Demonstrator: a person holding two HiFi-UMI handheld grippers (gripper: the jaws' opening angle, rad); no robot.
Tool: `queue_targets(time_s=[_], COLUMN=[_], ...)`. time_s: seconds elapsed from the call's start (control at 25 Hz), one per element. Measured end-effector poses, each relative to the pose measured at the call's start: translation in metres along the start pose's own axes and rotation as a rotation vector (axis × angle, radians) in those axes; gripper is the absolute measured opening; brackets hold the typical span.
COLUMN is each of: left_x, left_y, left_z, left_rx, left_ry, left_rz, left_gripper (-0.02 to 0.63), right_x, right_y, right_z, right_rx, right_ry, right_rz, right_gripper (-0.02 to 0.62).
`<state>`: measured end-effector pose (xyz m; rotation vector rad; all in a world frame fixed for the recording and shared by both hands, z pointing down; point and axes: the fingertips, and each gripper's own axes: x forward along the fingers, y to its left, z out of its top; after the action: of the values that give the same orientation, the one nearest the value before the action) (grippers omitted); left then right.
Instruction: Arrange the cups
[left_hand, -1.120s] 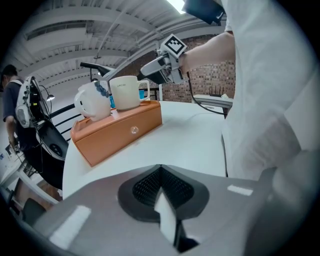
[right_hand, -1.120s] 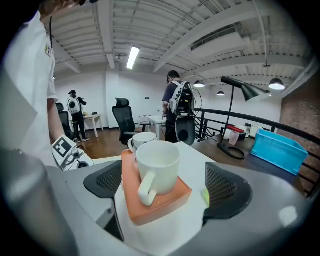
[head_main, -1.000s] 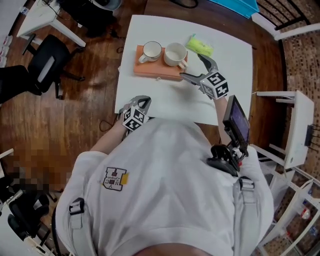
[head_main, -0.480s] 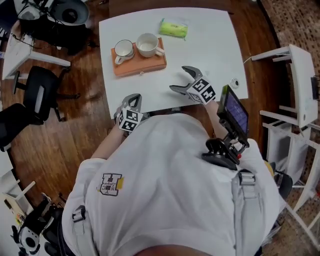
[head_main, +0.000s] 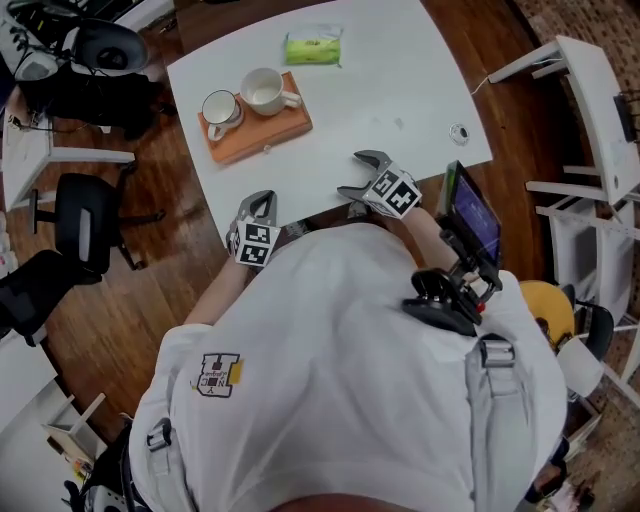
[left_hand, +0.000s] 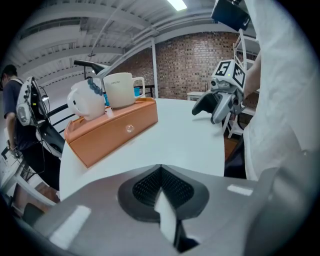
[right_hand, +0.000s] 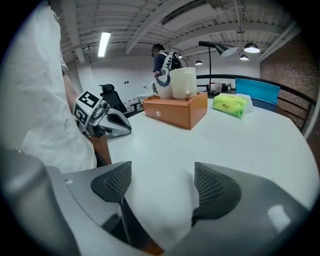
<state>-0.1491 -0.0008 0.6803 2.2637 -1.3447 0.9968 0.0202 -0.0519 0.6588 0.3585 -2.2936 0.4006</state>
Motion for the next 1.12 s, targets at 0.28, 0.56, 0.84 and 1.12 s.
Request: queue_targets(time_s=[0.28, 0.56, 0.84, 1.12], left_x=[0.002, 0.002, 0.001, 0.002], left_y=[0.002, 0.000, 0.000, 0.002], left_z=[0.001, 0.001, -0.002, -0.001], left_rx=[-0.004, 0.000, -0.004, 0.003], left_ry=[0.009, 0.013, 0.016, 0.007], left_rz=[-0.016, -0.001, 0.000, 0.001], left_gripper=[0.000, 0.000, 0.000, 0.000], right_x=[0.006, 0.005, 0.007, 0.006], right_y=[-0.010, -0.015, -0.011, -0.011], right_z=[-0.015, -0.019, -0.018, -0.017], right_rx=[0.038, -0.005, -0.034, -0.035], right_ry=[-0.006, -0.002, -0.003, -0.003], right_rz=[-0.111, -0.175, -0.186, -0.186], right_gripper=[0.106, 0.000, 0.000, 0.000])
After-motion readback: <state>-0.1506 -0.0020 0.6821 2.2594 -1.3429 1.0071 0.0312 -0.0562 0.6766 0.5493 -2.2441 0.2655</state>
